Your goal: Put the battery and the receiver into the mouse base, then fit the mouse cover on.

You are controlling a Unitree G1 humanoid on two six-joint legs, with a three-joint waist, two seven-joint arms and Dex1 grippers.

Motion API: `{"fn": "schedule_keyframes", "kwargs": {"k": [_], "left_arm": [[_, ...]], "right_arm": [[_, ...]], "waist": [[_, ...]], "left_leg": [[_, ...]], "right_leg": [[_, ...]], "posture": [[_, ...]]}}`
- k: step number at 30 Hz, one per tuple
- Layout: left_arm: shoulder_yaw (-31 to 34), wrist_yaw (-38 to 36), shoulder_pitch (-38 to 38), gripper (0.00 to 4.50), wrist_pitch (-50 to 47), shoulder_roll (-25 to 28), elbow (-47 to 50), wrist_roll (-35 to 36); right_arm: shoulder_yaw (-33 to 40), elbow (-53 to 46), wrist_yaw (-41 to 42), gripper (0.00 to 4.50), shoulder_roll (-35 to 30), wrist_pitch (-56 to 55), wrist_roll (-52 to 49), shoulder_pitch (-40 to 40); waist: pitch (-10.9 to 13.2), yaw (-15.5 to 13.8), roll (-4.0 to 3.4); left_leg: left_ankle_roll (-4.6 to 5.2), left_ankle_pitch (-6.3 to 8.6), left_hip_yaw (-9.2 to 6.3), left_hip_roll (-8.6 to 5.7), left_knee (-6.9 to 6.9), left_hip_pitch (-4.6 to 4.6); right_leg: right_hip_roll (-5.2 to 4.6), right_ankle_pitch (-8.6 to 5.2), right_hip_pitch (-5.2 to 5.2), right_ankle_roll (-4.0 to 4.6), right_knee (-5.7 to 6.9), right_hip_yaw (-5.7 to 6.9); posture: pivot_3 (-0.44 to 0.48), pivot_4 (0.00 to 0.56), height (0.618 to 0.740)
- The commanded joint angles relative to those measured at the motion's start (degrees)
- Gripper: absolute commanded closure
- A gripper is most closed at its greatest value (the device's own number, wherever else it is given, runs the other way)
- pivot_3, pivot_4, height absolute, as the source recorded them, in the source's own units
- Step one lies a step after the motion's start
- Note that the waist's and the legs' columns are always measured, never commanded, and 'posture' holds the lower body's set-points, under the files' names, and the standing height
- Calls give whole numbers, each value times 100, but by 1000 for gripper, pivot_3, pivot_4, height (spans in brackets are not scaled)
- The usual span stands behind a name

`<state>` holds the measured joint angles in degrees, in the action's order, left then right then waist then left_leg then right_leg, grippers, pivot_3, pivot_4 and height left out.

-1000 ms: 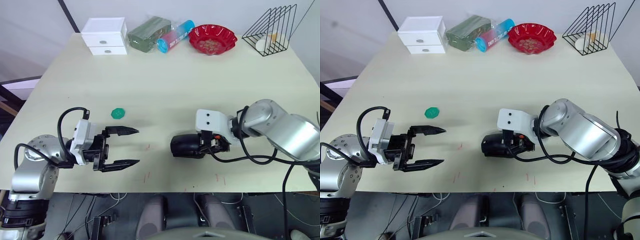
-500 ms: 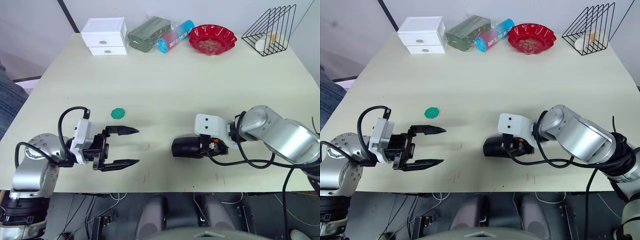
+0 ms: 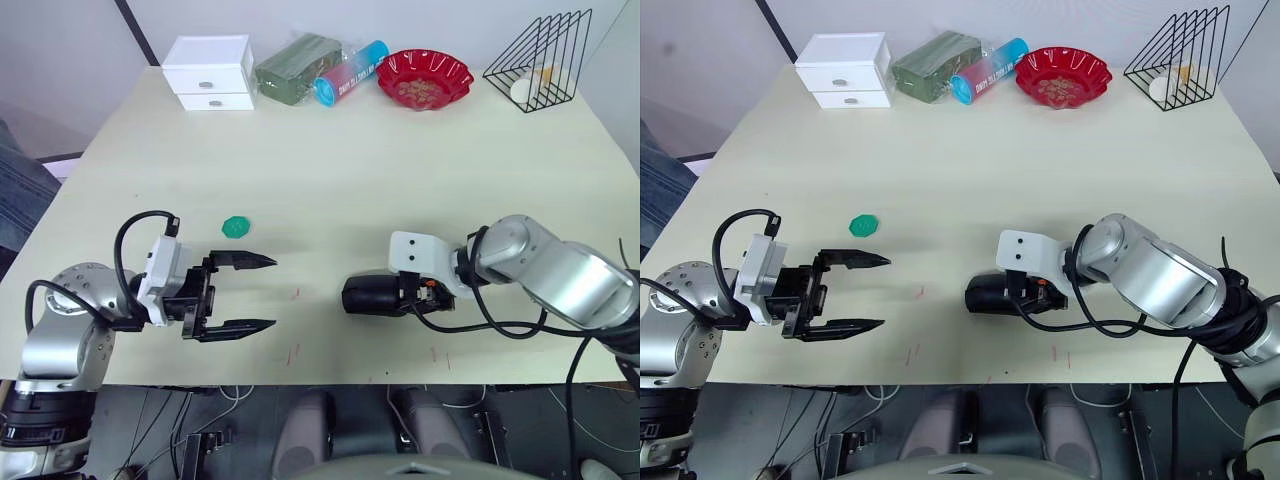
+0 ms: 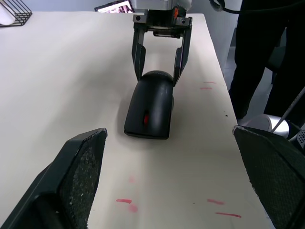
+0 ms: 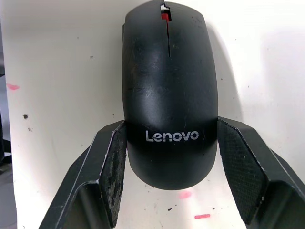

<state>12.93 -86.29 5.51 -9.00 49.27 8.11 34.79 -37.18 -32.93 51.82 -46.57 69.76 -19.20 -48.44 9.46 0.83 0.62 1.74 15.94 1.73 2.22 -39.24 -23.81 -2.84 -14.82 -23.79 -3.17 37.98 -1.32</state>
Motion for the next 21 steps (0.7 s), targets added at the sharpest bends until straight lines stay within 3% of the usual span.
{"fn": "schedule_keyframes", "kwargs": {"k": [1,21], "left_arm": [[23,-77,37,0,113,81,53,3],[22,-95,-22,0,206,37,31,-29]], "right_arm": [[-21,-67,-21,2153,2,-68,52,17],[-95,73,80,2153,-15,-300,211,21]], "waist": [[0,0,0],[0,3,0]], "left_leg": [[0,0,0,0,0,0],[0,0,-1,0,-1,1]], "right_leg": [[0,0,0,0,0,0],[1,0,0,0,3,0]], "posture": [[0,150,740],[0,150,740]]}}
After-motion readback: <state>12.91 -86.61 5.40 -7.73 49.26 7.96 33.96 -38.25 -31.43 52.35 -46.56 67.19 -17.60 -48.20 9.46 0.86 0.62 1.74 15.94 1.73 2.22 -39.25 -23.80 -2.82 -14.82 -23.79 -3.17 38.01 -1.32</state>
